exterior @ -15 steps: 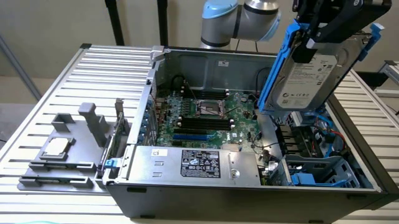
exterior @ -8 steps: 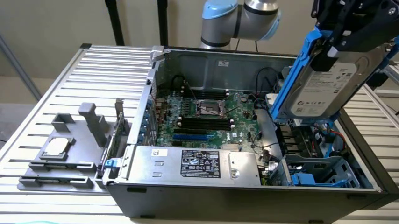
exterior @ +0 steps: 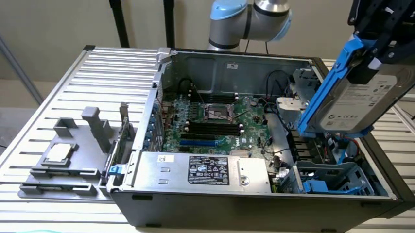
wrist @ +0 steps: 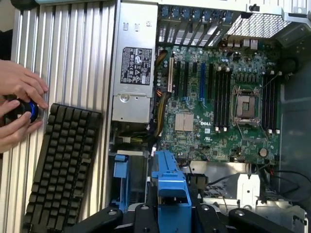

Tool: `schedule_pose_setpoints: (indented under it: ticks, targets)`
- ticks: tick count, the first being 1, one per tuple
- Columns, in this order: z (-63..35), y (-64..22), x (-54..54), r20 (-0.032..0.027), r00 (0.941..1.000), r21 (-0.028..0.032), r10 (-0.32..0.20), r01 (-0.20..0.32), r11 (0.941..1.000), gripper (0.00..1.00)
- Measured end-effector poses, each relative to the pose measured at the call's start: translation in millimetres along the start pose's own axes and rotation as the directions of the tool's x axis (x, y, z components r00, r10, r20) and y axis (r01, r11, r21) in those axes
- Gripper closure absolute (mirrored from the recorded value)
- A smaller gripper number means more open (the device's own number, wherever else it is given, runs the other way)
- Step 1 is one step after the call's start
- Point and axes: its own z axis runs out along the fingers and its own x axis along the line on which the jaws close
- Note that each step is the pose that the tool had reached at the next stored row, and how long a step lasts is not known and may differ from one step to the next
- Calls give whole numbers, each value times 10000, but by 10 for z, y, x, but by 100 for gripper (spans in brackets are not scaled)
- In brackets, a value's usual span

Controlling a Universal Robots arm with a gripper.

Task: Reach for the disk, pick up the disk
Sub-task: 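Pick up the disk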

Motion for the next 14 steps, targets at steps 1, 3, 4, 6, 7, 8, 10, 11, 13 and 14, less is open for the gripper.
schedule_pose_setpoints:
  ticks: [1,3,4,6,7,8,10,11,13,14]
  targets:
    - [-5,-25,26,-1,10000,-6,1,-1,10000,67]
    - [-11,-64,74,0,10000,-11,1,-1,10000,67]
    - [-12,-75,99,4,10000,-12,1,-1,10000,67]
    - [-15,-87,149,14,10000,-11,0,0,10000,67]
    - [-17,-88,176,20,10000,-11,0,1,10000,67]
    - [-18,-87,203,27,10000,-10,1,-1,10000,67]
    - [-20,-86,257,42,10000,-9,10,-10,10000,67]
    - [-19,-86,277,45,10000,-9,20,-20,10000,67]
    - [-10,-85,302,56,9999,-6,85,-85,10000,67]
    - [-1,-86,307,65,9999,-3,141,-141,9999,67]
